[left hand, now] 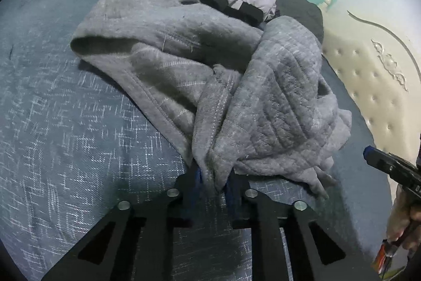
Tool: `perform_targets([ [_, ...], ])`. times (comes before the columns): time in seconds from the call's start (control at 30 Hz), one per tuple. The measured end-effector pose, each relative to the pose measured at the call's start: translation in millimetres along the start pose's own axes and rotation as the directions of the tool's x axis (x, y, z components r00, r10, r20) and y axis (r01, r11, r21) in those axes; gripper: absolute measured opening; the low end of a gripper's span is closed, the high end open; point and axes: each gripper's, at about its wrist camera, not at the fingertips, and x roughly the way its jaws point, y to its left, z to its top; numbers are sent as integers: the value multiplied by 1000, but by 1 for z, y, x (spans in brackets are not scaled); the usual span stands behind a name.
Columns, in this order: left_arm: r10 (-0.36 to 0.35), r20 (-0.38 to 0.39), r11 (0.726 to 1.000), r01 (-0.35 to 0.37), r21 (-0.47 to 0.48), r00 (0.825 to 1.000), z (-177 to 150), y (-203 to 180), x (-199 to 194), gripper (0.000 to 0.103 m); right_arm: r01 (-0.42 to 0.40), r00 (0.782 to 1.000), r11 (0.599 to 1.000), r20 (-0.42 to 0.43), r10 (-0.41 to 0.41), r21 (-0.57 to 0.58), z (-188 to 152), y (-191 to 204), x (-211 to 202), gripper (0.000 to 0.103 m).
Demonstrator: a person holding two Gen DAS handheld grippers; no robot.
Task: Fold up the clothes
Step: 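Grasp the grey hoodie fabric with the left tool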
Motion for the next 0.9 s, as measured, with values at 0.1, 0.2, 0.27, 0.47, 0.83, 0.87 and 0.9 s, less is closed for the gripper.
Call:
perform_targets([
  [0.1,7,6,1000,-7,10,1000,1,0,-7,11,0,1000,1000,4,0,13,0,-1,-1,11],
  [0.2,16,16,1000,-17,21,1000,3,2,-18,10,6,1000,1000,7,-6,18,1,-3,-3,11],
  [0.27,23,25,999,-23,30,999,3,4,-28,10,8,1000,1000,12,-8,25,2,-4,-5,11],
  [0.47,36,65,997,-40,65,997,9,0,-58,10,14,1000,999,23,-15,42,8,-5,-12,11],
  [0.83,44,71,995,-50,83,996,20,11,-73,10,11,999,999,29,-12,47,48,2,-8,13],
  [0.87,38,69,996,-43,78,997,19,11,-73,10,14,1000,999,23,-15,48,52,3,-6,13],
  [0.9,31,68,997,-36,72,997,19,12,-73,10,20,1000,999,16,-20,47,56,4,-2,13],
])
